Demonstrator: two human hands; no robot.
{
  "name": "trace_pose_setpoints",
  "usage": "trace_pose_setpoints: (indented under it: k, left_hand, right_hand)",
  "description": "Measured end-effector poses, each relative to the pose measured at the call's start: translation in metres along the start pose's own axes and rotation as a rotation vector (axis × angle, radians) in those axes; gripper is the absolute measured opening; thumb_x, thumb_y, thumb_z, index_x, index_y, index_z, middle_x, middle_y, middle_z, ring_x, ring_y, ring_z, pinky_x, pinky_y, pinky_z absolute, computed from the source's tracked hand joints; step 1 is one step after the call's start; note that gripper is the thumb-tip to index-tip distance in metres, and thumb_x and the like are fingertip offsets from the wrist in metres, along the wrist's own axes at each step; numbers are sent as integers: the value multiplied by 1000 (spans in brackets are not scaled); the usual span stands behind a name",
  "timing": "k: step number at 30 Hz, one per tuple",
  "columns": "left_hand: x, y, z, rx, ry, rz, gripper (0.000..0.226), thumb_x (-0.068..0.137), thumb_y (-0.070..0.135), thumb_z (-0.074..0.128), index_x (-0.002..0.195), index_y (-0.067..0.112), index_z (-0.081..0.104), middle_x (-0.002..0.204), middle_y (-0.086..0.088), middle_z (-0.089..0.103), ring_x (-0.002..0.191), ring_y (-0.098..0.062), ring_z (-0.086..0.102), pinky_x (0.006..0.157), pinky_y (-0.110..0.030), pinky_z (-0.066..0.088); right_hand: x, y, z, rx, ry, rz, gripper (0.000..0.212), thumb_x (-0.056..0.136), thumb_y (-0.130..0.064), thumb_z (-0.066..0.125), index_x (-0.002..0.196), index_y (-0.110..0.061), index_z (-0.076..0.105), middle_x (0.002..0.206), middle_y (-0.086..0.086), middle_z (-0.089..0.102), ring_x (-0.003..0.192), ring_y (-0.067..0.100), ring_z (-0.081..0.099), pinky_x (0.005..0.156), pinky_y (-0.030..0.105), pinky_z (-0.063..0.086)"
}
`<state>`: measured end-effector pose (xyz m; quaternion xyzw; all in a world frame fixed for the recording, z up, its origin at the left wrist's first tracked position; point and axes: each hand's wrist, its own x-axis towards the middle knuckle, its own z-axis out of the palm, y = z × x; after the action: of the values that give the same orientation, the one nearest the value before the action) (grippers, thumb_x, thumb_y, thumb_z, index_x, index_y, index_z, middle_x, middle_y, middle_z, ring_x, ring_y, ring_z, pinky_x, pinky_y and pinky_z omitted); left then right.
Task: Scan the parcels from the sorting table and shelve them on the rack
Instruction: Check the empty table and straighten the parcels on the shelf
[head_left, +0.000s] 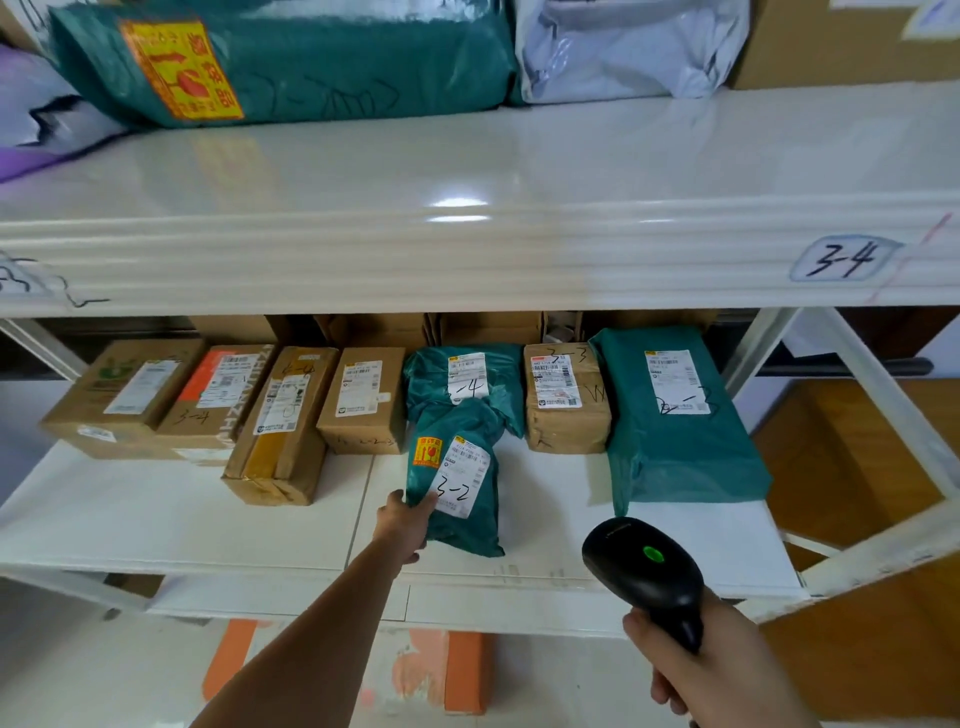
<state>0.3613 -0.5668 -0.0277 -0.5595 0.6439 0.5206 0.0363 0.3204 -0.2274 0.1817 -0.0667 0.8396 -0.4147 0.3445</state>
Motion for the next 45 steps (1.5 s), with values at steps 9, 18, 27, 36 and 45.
trace_pose_setpoints:
  k: [9, 18, 27, 36, 45]
  left_hand:
    - [-73, 33, -32, 860, 61, 338, 83, 101, 70, 42, 165, 24, 16, 161, -12, 39, 141, -37, 52, 106, -51, 52]
    - [-169, 59, -21, 1110, 99, 660, 83, 102, 71, 41, 168, 29, 15, 176, -4, 15, 160, -31, 20, 129, -48, 23]
    - [-278, 84, 55, 1004, 162, 712, 86, 99, 74, 42, 167, 26, 23, 174, -4, 24, 159, -28, 26, 130, -46, 24]
    - [-355, 111, 142, 1005, 105, 851, 84, 101, 73, 40, 168, 26, 20, 175, -6, 21, 159, -31, 24, 128, -54, 21]
    - [-389, 139, 216, 1086, -2, 1000, 79, 104, 67, 39, 167, 23, 21, 175, -6, 22, 159, -29, 26, 129, -46, 20]
  right_hand:
    - [-51, -5, -19, 45, 32, -63, 13, 89, -19, 72, 95, -23, 60, 60, 13, 70, 45, 13, 63, 50, 25, 52]
    - [-99, 15, -65, 58, 58, -152, 13, 90, -20, 71, 97, -20, 60, 58, 10, 70, 46, 15, 64, 51, 26, 53]
    - [-159, 56, -154, 17, 98, -308, 10, 90, -21, 70, 97, -19, 62, 57, 1, 65, 47, 9, 63, 50, 22, 50]
    - [-197, 93, -214, 60, 153, -370, 11, 91, -20, 69, 99, -19, 63, 66, 5, 69, 51, 13, 66, 50, 21, 50]
    - [-213, 130, -249, 217, 268, -320, 10, 88, -13, 72, 95, -15, 66, 64, -1, 67, 56, 19, 69, 52, 26, 53]
